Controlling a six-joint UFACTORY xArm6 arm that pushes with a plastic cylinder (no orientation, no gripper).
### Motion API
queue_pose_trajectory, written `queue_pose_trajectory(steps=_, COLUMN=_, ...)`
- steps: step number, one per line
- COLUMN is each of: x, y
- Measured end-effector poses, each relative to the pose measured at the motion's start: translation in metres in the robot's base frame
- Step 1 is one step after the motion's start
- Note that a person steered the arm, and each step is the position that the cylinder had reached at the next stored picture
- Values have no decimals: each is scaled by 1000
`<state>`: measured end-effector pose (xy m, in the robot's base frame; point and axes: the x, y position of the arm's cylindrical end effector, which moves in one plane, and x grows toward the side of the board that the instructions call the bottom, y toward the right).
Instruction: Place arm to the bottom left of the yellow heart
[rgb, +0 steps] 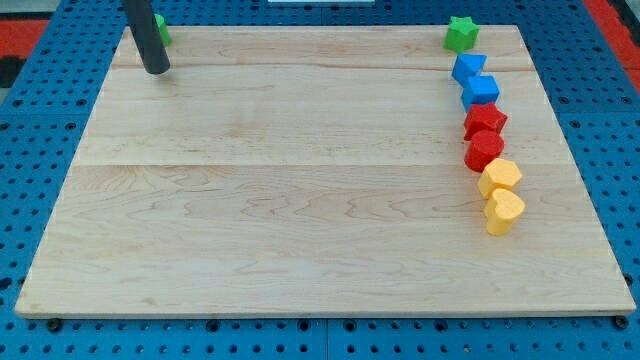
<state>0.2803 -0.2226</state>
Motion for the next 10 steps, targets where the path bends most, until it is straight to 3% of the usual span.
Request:
queue_pose_trajectory(steps=5, x=0, y=-54)
queue_pose_trajectory(steps=7, x=1, y=-46)
queue_pose_trajectory(steps=8, x=34, y=-10)
queue_pose_trajectory(steps=10, x=198, y=105)
